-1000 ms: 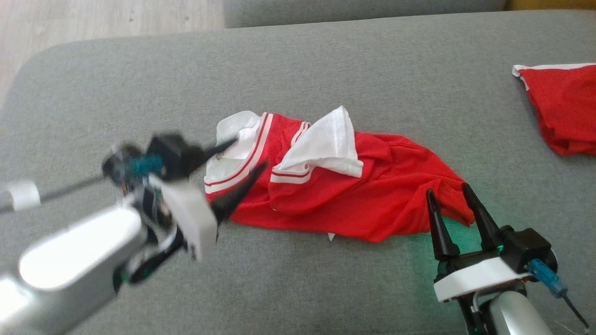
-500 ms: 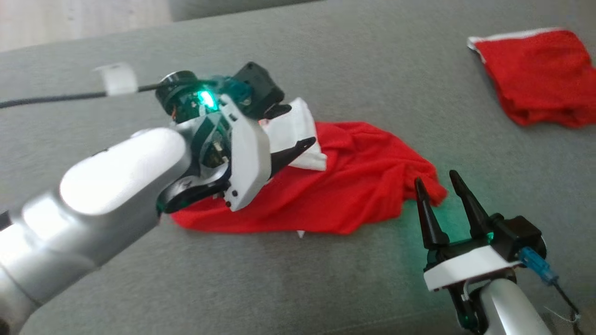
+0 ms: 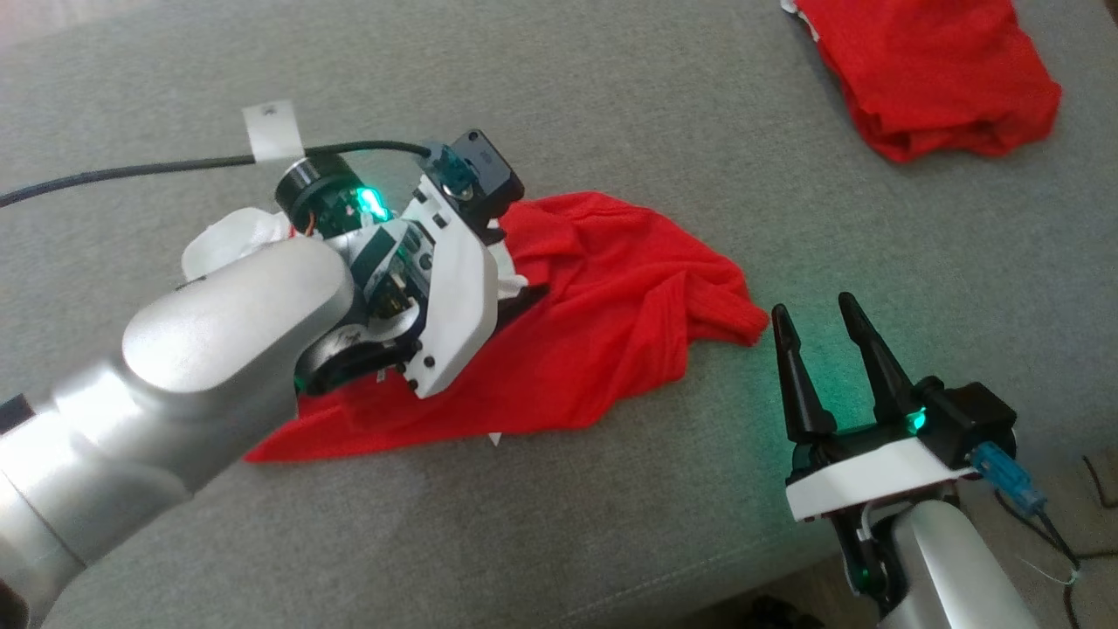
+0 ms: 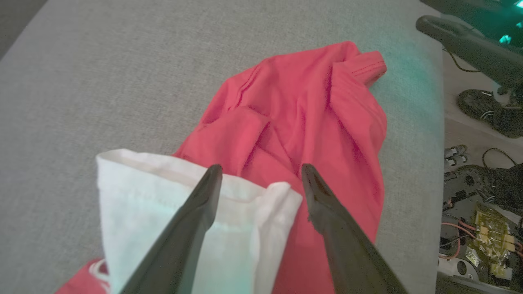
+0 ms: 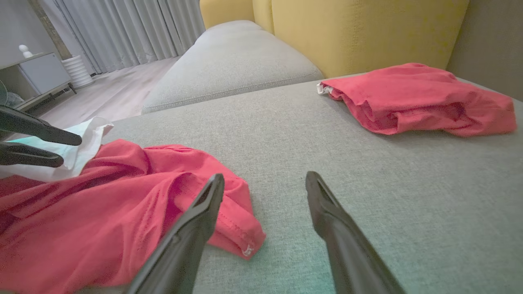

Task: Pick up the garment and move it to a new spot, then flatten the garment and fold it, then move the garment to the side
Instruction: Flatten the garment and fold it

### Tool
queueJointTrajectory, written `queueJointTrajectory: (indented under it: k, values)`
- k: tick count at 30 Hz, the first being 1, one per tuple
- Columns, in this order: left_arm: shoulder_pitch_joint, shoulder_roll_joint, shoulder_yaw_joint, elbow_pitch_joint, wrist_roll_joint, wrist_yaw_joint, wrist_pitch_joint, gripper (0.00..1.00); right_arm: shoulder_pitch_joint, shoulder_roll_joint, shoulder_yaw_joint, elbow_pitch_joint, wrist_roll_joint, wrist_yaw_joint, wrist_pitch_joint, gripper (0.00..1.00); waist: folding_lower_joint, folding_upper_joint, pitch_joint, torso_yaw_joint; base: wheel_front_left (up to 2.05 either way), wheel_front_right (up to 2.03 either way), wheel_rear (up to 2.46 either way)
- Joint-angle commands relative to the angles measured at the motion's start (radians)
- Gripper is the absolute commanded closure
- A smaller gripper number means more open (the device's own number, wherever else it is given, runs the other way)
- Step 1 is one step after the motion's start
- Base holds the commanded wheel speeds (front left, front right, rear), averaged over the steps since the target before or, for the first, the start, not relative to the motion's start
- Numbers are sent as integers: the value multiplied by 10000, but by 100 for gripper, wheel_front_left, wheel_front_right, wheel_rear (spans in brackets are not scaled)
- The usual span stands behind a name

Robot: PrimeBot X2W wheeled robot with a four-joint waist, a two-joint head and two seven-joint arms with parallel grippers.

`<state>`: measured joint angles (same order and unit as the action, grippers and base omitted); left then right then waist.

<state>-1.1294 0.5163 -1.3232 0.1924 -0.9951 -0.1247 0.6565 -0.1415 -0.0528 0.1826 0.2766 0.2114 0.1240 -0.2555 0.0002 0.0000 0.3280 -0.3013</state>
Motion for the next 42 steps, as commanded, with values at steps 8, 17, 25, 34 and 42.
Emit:
queueJointTrajectory:
  k: [8, 17, 25, 34, 42]
  values:
    - [-124, 412, 432, -777, -297, -58, 685, 0, -171, 23, 116, -282, 82, 67, -63, 0, -2, 0, 31, -118, 0, 0, 0]
    - [-50, 648, 431, -1076, -422, -58, 791, 46, -154, 25, 204, -299, 106, 67, -63, 0, -2, 0, -24, -17, 0, 0, 0]
    - [-283, 722, 456, -1352, -784, -59, 233, 100, -53, 25, 116, -244, 37, 67, -63, 0, -2, 0, -218, 114, 0, 0, 0]
    - [-1016, 1301, 1441, -1786, -995, -59, -1919, 100, 289, -101, 181, 196, -86, 67, -63, 0, -2, 0, -1005, 936, 0, 0, 0]
    - [-885, 2982, 2544, -2640, -1050, 352, -3115, 100, 836, -478, 277, 378, -39, 67, -63, 0, -2, 0, -1644, 1998, 0, 0, 0]
